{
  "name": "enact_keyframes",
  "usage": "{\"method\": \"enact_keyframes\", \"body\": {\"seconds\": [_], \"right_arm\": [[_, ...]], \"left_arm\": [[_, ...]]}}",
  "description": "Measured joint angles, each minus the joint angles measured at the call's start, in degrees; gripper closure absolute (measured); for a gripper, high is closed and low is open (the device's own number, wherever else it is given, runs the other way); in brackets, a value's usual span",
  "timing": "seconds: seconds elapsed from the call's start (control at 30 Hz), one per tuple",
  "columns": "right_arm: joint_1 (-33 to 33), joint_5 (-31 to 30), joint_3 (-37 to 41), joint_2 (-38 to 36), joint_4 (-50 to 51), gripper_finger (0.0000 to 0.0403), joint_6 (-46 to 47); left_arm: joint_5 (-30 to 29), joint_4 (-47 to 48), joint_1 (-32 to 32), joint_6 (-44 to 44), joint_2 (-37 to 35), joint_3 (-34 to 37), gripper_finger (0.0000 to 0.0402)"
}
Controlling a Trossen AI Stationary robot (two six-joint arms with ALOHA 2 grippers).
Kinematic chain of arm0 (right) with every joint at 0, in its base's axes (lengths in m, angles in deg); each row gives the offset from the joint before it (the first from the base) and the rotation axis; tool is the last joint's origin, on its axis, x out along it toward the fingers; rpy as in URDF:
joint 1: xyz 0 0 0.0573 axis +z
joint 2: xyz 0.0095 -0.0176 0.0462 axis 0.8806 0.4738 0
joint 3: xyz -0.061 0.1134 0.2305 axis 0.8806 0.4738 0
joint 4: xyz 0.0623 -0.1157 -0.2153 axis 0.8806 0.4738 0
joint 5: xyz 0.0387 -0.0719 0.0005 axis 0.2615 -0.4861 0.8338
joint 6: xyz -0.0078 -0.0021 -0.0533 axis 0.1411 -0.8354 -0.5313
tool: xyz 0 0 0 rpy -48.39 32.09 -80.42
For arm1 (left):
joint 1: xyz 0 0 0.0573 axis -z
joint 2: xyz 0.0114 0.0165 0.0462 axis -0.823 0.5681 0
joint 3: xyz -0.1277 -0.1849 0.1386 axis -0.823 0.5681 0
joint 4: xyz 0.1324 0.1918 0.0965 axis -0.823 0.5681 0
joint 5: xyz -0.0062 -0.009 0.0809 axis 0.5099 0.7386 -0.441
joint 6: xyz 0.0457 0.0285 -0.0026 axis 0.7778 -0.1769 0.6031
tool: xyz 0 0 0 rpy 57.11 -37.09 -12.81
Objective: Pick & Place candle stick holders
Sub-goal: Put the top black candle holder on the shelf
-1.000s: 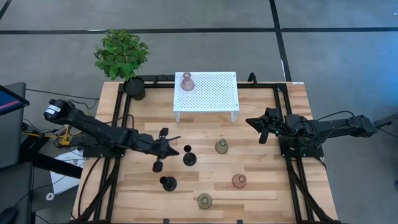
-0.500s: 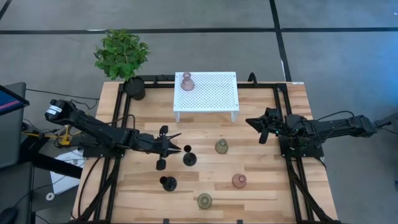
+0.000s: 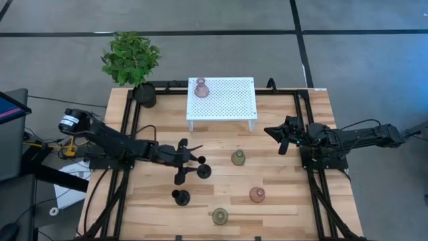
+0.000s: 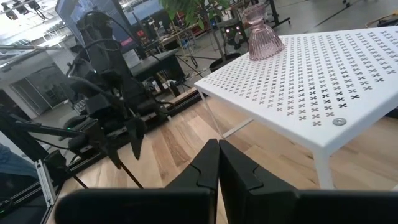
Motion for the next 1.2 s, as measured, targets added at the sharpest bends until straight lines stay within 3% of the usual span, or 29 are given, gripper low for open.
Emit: {"method": "enact_keyframes", "body": {"seconds": [0.2, 0.4, 0.6, 0.9, 1.07, 1.2], "right_arm": [[0.00, 0.00, 0.00, 0.00, 0.00, 0.0403, 0.00], [0.00, 0.00, 0.00, 0.00, 0.00, 0.0403, 0.00], [0.00, -0.02, 0.00, 0.00, 0.00, 0.0403, 0.00], [0.00, -0.01, 0.00, -0.01, 0.00, 0.0403, -0.01], [0.00, 0.00, 0.00, 0.00, 0.00, 0.0403, 0.00], [0.00, -0.02, 0.00, -0.01, 0.00, 0.0403, 0.00]], "left_arm": [[0.00, -2.28, 0.00, -4.19, 2.85, 0.00, 0.0174], [-0.04, -4.57, 0.00, -4.21, 3.29, 0.00, 0.0154], [-0.35, -4.86, -0.15, -4.23, 4.57, 0.00, 0.0151], [-0.46, -15.89, -0.15, -5.71, 11.43, 0.00, 0.0152], [-0.46, -17.14, -0.15, -5.76, 12.29, 0.00, 0.0152], [-0.48, -17.14, -0.13, -5.76, 12.29, 0.00, 0.0171]]}}
